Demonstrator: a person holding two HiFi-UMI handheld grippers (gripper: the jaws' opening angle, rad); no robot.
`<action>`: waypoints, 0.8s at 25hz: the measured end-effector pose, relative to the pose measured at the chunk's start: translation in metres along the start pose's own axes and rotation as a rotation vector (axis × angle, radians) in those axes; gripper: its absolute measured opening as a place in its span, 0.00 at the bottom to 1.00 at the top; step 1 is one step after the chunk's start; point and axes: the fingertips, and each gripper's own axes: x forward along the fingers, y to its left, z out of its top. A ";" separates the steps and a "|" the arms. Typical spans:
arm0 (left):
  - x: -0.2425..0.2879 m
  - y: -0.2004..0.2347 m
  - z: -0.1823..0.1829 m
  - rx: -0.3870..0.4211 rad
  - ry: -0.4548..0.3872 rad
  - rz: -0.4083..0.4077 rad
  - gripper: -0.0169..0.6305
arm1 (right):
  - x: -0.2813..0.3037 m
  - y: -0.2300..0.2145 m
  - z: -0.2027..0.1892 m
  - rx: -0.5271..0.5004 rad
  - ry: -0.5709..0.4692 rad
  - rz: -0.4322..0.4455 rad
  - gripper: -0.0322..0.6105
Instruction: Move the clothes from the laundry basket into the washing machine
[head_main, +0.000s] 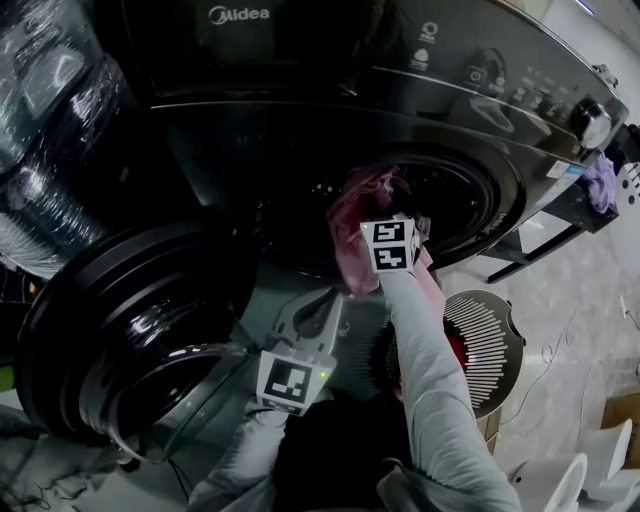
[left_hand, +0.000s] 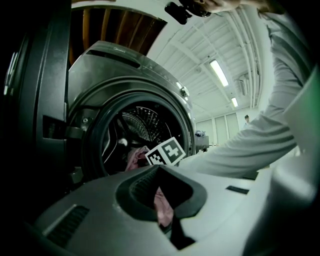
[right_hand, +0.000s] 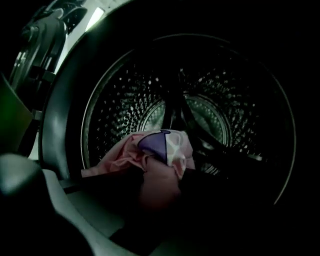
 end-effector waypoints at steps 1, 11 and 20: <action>-0.001 0.000 0.000 -0.006 -0.004 0.003 0.06 | 0.005 0.003 -0.005 0.005 0.045 0.022 0.30; -0.006 -0.006 0.009 -0.006 -0.031 -0.012 0.06 | -0.023 0.007 0.013 0.045 0.001 0.074 0.50; -0.012 -0.010 0.016 0.011 -0.031 -0.026 0.06 | -0.116 0.002 0.014 0.030 0.038 0.150 0.50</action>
